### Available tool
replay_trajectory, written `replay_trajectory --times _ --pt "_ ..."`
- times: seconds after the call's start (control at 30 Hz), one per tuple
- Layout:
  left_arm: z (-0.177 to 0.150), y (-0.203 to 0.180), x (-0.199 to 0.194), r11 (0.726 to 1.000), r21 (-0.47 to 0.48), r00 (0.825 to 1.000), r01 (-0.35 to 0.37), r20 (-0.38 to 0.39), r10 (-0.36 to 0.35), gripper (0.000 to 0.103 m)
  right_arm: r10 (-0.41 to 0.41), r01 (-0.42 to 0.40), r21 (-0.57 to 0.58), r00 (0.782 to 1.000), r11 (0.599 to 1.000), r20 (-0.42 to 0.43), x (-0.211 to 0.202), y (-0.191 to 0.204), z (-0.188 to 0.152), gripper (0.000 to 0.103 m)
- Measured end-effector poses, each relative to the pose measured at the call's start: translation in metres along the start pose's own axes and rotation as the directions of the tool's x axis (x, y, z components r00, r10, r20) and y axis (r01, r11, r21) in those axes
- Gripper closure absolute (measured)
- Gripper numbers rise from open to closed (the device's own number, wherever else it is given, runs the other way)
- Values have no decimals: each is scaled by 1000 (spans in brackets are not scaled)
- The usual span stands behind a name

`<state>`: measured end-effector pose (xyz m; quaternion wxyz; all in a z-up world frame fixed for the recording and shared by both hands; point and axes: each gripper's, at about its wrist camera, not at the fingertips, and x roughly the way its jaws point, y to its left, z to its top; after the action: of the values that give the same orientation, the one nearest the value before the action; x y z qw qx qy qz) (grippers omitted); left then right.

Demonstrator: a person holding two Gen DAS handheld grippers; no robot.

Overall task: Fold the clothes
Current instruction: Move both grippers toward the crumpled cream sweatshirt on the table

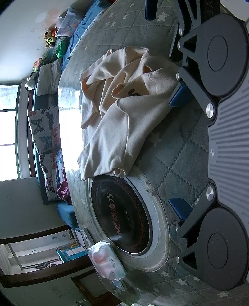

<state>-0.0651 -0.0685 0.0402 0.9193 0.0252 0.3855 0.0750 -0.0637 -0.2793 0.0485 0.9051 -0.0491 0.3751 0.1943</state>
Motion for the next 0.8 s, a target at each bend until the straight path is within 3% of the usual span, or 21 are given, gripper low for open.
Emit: replay_trajectory --times 0.8 --pt "5 3 8 1000 2 1000 -7 -11 7 0 -2 2 2 1000 1000 -15 8 -2 3 0"
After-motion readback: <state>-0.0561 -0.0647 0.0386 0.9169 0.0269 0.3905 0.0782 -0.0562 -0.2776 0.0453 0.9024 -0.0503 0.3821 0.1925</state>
